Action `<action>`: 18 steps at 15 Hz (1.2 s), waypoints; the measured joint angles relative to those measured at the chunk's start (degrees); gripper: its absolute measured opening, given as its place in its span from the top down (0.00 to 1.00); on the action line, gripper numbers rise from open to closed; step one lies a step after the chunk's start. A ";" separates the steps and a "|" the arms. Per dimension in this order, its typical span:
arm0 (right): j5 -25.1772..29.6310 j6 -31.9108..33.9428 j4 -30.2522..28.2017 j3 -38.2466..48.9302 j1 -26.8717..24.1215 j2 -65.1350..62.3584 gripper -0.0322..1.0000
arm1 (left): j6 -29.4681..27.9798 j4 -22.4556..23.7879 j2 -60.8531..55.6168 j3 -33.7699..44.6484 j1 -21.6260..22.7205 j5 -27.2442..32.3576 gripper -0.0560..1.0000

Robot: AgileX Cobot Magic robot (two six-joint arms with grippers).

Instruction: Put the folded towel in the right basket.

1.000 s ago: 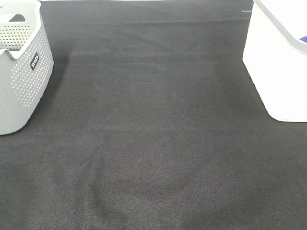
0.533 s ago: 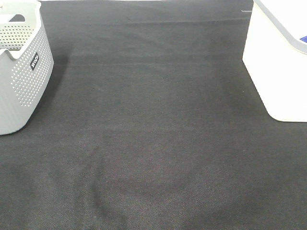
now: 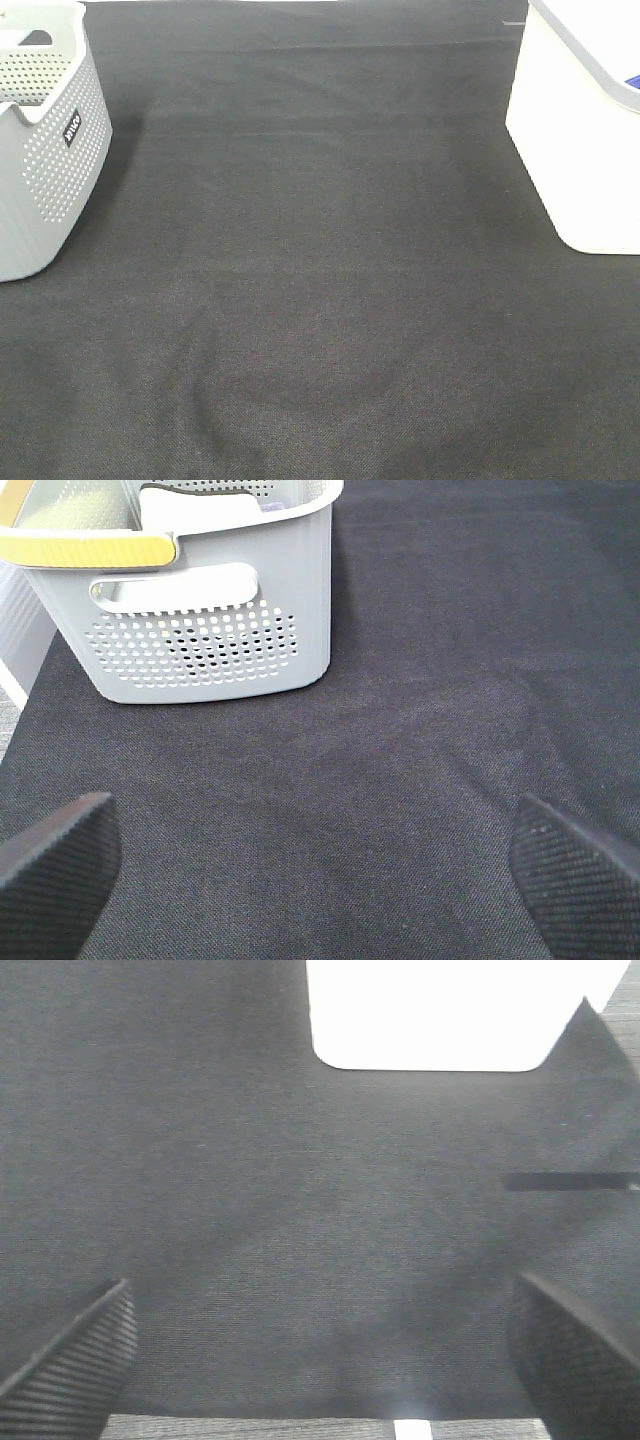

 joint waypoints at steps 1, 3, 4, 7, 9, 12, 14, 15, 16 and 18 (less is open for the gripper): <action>0.00 0.00 -0.11 0.00 0.00 0.00 0.04 | 0.00 0.00 0.00 0.00 0.00 0.00 0.01; 0.00 0.00 -0.11 0.00 0.00 0.00 0.04 | 0.00 0.00 0.00 0.00 0.00 0.00 0.01; 0.00 0.00 -0.11 0.00 0.00 0.00 0.04 | 0.00 0.00 0.00 0.00 0.00 0.00 0.01; 0.00 0.00 -0.11 0.00 0.00 0.00 0.04 | 0.00 0.00 0.00 0.00 0.00 0.00 0.01; 0.00 0.00 -0.11 0.00 0.00 0.00 0.04 | 0.00 0.00 0.00 0.00 0.00 0.00 0.01; 0.00 0.00 -0.11 0.00 0.00 0.00 0.04 | 0.00 0.00 0.00 0.00 0.00 0.00 0.01; 0.00 0.00 -0.11 0.00 0.00 0.00 0.04 | 0.00 0.00 0.00 0.00 0.00 0.00 0.01; 0.00 0.00 -0.11 0.00 0.00 0.00 0.04 | 0.00 0.00 0.00 0.00 0.00 0.00 0.01; 0.00 0.00 -0.11 0.00 0.00 0.00 0.04 | 0.00 0.00 0.00 0.00 0.00 0.00 0.01; 0.00 0.00 -0.11 0.00 0.00 0.00 0.04 | 0.00 0.00 0.00 0.00 0.00 0.00 0.01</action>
